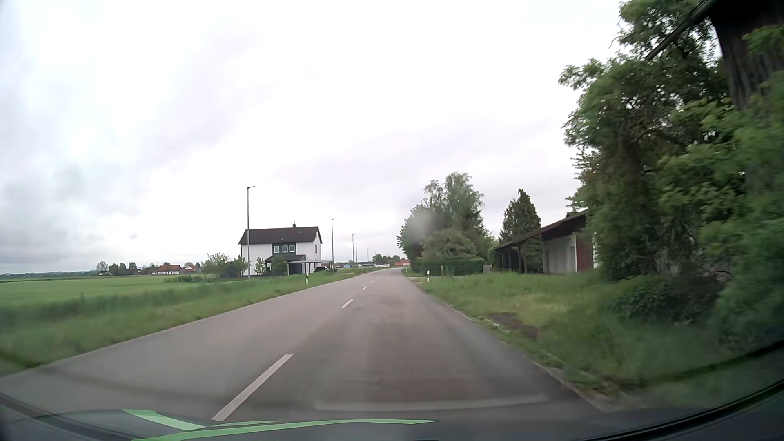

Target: Follow the waypoints while adhering to traffic rules and regulations

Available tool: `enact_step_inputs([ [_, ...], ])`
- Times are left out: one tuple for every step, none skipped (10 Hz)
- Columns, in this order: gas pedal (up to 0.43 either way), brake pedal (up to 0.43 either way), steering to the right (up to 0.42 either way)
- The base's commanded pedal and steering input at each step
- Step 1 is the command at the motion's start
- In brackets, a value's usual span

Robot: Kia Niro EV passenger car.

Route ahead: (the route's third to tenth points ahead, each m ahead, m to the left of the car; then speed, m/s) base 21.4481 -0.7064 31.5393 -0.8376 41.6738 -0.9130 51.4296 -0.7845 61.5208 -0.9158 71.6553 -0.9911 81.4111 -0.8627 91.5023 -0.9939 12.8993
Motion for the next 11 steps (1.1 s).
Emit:
enact_step_inputs([
  [0.118, 0.000, -0.005],
  [0.118, 0.000, -0.005],
  [0.118, 0.000, -0.005],
  [0.118, 0.000, -0.005],
  [0.118, 0.000, -0.005],
  [0.118, 0.000, -0.004],
  [0.118, 0.000, -0.003],
  [0.118, 0.000, -0.002],
  [0.118, 0.000, -0.001],
  [0.110, 0.000, -0.001],
  [0.098, 0.000, -0.001],
])
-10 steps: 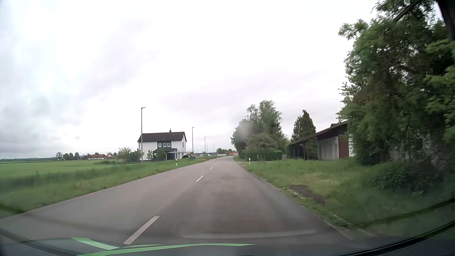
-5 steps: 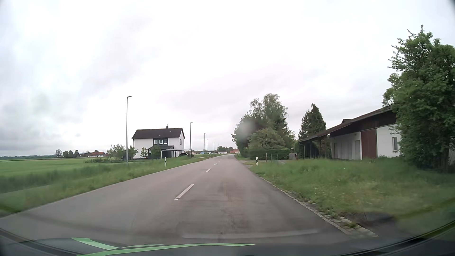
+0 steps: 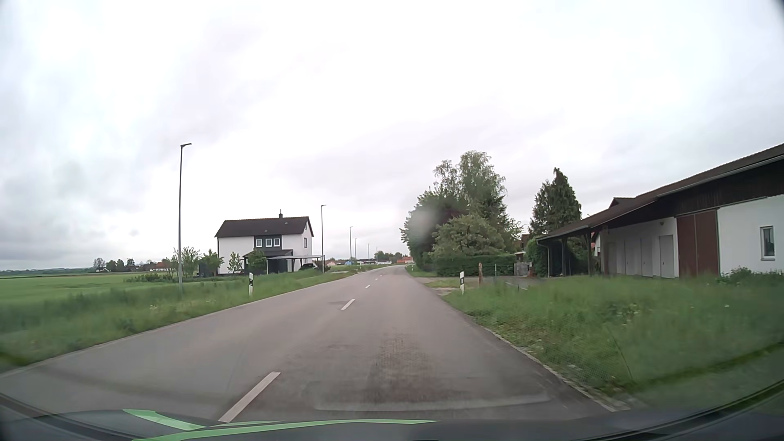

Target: Follow the waypoints while adhering to traffic rules and regulations

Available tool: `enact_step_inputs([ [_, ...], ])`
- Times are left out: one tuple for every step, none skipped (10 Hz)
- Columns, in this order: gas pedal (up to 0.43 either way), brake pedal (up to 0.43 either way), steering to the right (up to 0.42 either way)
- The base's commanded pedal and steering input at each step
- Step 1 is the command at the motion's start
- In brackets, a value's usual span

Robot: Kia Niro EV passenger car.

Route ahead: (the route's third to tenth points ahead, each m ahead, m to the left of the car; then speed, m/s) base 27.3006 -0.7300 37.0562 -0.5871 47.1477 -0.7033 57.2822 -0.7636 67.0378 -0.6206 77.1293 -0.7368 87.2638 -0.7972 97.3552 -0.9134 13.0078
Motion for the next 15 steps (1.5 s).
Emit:
enact_step_inputs([
  [0.098, 0.000, -0.001],
  [0.098, 0.000, -0.001],
  [0.098, 0.000, -0.001],
  [0.098, 0.000, -0.001],
  [0.098, 0.000, -0.001],
  [0.098, 0.000, -0.001],
  [0.098, 0.000, -0.001],
  [0.098, 0.000, -0.001],
  [0.098, 0.000, -0.001],
  [0.098, 0.000, -0.001],
  [0.098, 0.000, -0.001],
  [0.098, 0.000, -0.001],
  [0.087, 0.000, -0.001],
  [0.079, 0.000, -0.001],
  [0.079, 0.000, -0.001],
])
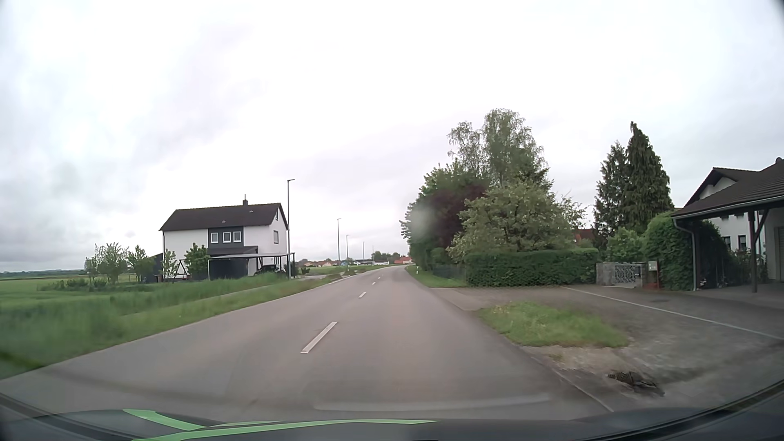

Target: Follow the waypoints while adhering to traffic rules and regulations

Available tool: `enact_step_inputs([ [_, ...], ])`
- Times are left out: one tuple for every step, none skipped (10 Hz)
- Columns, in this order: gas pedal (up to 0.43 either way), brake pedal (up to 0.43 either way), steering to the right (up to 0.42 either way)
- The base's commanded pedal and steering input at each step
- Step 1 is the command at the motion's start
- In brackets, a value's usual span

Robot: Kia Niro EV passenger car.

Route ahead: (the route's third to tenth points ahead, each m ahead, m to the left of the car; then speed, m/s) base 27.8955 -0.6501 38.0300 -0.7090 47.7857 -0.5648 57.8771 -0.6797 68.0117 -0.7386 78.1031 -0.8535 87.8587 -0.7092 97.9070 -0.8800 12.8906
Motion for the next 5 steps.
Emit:
enact_step_inputs([
  [0.059, 0.000, -0.001],
  [0.028, 0.000, -0.001],
  [0.028, 0.000, -0.001],
  [0.020, 0.000, -0.001],
  [0.020, 0.000, -0.001],
])
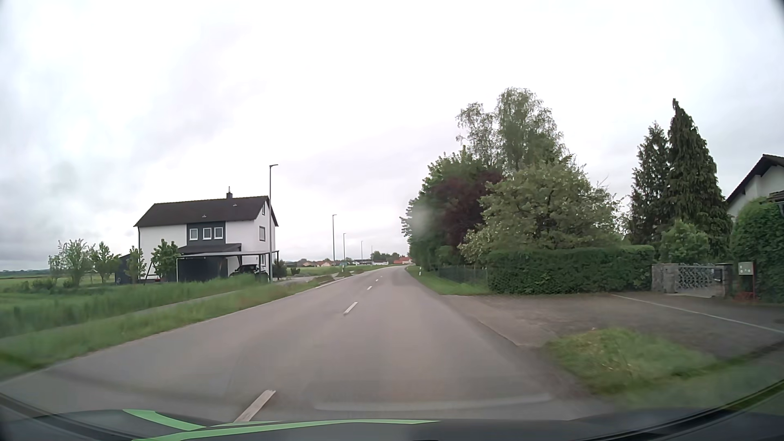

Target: Follow the waypoints while adhering to traffic rules and regulations

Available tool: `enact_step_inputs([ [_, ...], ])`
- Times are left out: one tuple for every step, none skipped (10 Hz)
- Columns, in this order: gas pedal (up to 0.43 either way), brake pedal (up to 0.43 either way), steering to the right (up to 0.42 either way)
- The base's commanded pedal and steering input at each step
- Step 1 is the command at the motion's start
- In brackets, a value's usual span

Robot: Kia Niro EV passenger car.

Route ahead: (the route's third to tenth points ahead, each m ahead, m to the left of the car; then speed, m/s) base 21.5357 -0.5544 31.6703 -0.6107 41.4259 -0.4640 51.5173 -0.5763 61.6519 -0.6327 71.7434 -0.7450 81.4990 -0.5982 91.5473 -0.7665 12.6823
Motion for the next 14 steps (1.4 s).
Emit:
enact_step_inputs([
  [0.020, 0.000, -0.001],
  [0.020, 0.000, -0.001],
  [0.020, 0.000, -0.001],
  [0.020, 0.000, -0.001],
  [0.020, 0.000, -0.001],
  [0.020, 0.000, -0.001],
  [0.020, 0.000, -0.001],
  [0.020, 0.000, -0.001],
  [0.028, 0.000, 0.000],
  [0.047, 0.000, 0.001],
  [0.067, 0.000, 0.002],
  [0.098, 0.000, 0.002],
  [0.110, 0.000, 0.002],
  [0.130, 0.000, 0.002],
])
